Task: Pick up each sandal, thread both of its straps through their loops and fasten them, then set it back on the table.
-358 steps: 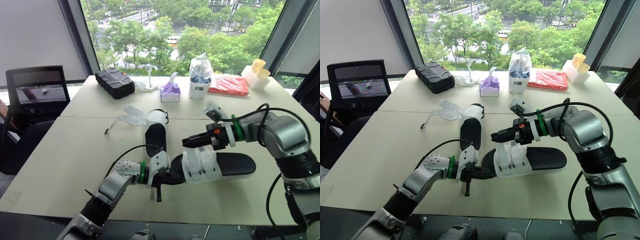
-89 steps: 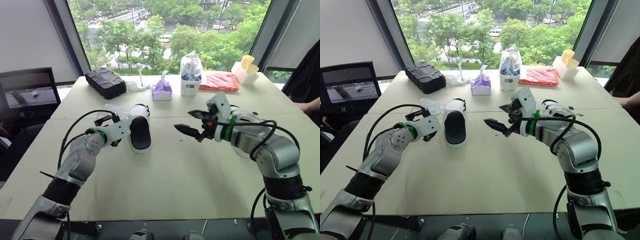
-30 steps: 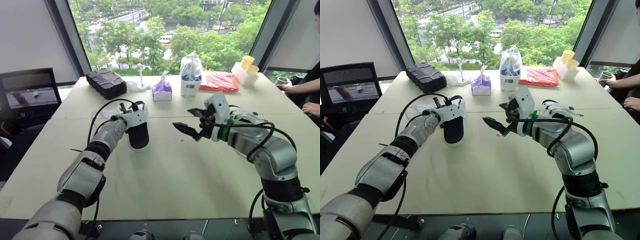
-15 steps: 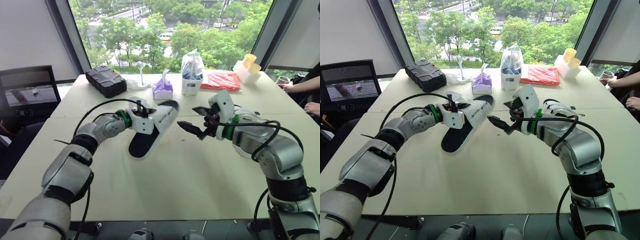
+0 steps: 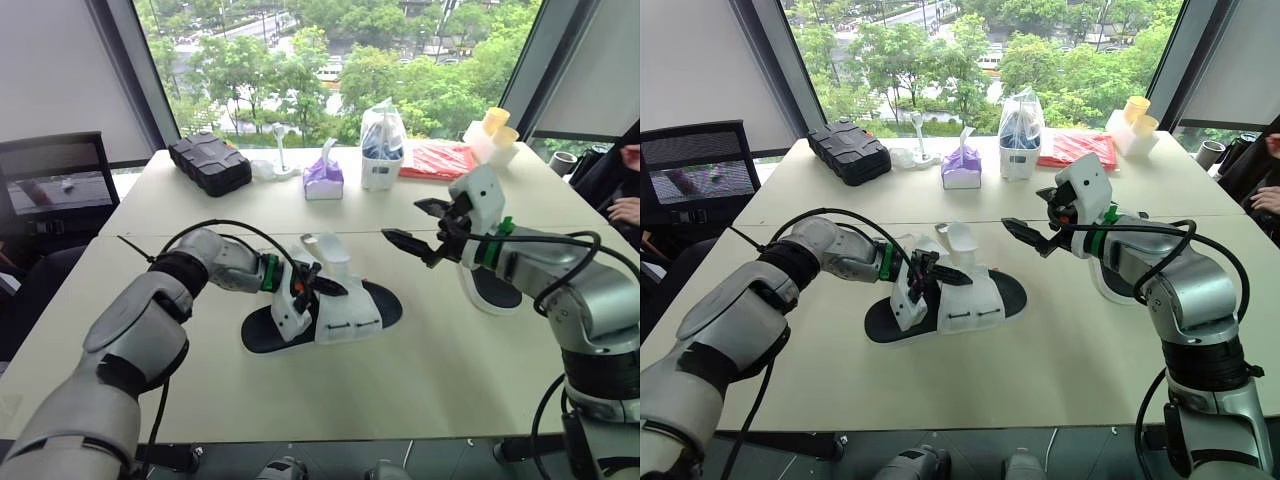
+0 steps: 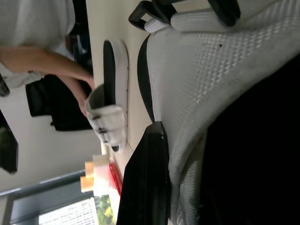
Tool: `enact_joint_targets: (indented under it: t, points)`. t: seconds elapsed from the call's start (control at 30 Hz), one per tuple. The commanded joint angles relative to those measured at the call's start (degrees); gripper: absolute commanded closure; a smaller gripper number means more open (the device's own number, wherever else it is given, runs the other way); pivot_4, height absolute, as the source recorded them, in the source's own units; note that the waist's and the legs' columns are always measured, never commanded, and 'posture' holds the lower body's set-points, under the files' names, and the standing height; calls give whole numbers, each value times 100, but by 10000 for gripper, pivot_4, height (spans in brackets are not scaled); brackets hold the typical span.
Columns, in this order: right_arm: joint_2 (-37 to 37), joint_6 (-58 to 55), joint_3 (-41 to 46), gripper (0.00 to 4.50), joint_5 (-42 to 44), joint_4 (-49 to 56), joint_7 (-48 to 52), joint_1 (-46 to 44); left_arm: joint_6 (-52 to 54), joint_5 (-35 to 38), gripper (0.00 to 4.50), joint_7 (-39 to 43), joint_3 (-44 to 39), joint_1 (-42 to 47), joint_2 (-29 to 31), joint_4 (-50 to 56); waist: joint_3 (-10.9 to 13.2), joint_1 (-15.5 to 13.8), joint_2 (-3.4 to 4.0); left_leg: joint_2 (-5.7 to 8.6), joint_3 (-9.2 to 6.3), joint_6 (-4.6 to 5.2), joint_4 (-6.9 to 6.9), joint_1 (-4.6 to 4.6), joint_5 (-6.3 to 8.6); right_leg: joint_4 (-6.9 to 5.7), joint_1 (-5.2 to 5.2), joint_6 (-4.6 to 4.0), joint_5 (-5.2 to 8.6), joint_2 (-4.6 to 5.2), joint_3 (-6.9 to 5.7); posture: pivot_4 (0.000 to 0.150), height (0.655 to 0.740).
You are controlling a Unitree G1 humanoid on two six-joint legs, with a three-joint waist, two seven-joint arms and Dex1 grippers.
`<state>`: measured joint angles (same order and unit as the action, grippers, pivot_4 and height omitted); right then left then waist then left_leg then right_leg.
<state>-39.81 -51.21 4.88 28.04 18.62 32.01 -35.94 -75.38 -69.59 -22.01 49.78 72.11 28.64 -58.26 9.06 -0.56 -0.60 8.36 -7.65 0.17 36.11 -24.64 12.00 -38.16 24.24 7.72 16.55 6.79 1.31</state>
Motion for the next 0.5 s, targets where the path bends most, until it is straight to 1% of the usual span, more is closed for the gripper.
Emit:
enact_joint_targets:
  t: [0.03, 0.17, 0.3, 0.4, 0.5]
  points:
    - [-26, 42, 134, 0, 8, 187, -24, -13, 171, -824, 44514, -1361, 561, 336, 58, 34, 0, -1, 0, 0, 0, 0, 1, 0, 0, -1, 0, 0, 0, 0, 0, 1500, 7400]
    - [-4, 4, 98, 0, 1, 238, -67, 4, 462, -1511, 44514, -2705, 1276, 533, -44, -108, 0, -4, 0, 0, 2, 0, 2, 1, 0, -4, 0, 1, 0, -1, 0, 1500, 7400]
    - [11, -33, 91, 0, 17, 275, -87, 15, 693, -1866, 44514, -3788, 1779, 672, -227, -293, 0, -16, 0, 0, 4, 0, 3, 1, 0, -6, 0, 2, 0, -1, 0, 1500, 7400]
    - [22, -43, 80, 0, 16, 269, -101, 16, 709, -2003, 44514, -4307, 2069, 768, -336, -408, 0, -17, 0, 0, 4, 0, 4, 1, 0, -7, 0, 2, 0, -1, 0, 1500, 7400]
    - [33, -47, 62, 0, 10, 272, -115, 29, 696, -2083, 44514, -4598, 2312, 821, -430, -522, 0, -24, -1, 0, 5, 0, 5, 1, 0, -7, -1, 2, -1, 0, 0, 1500, 7400]
